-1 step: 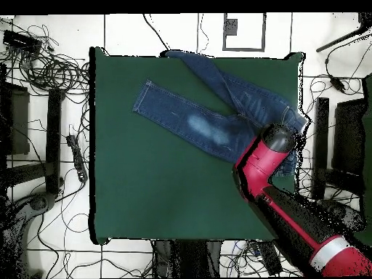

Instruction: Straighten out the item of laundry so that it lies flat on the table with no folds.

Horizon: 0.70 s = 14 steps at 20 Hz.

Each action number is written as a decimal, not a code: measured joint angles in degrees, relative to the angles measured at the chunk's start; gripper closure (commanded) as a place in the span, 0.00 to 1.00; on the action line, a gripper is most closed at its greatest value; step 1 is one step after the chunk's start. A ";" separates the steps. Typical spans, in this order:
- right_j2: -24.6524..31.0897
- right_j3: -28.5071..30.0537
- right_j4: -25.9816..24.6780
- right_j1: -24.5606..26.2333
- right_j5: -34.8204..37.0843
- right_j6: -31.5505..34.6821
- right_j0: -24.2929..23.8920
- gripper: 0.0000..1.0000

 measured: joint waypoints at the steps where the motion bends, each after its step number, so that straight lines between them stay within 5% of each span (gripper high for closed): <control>1: -0.05 -0.04 0.01 0.00 0.01 0.00 0.04 1.00; 2: -0.34 -0.19 0.01 -0.01 -0.01 0.00 0.30 0.00; 14: -0.43 -1.28 0.40 -0.01 -0.01 0.00 0.36 0.00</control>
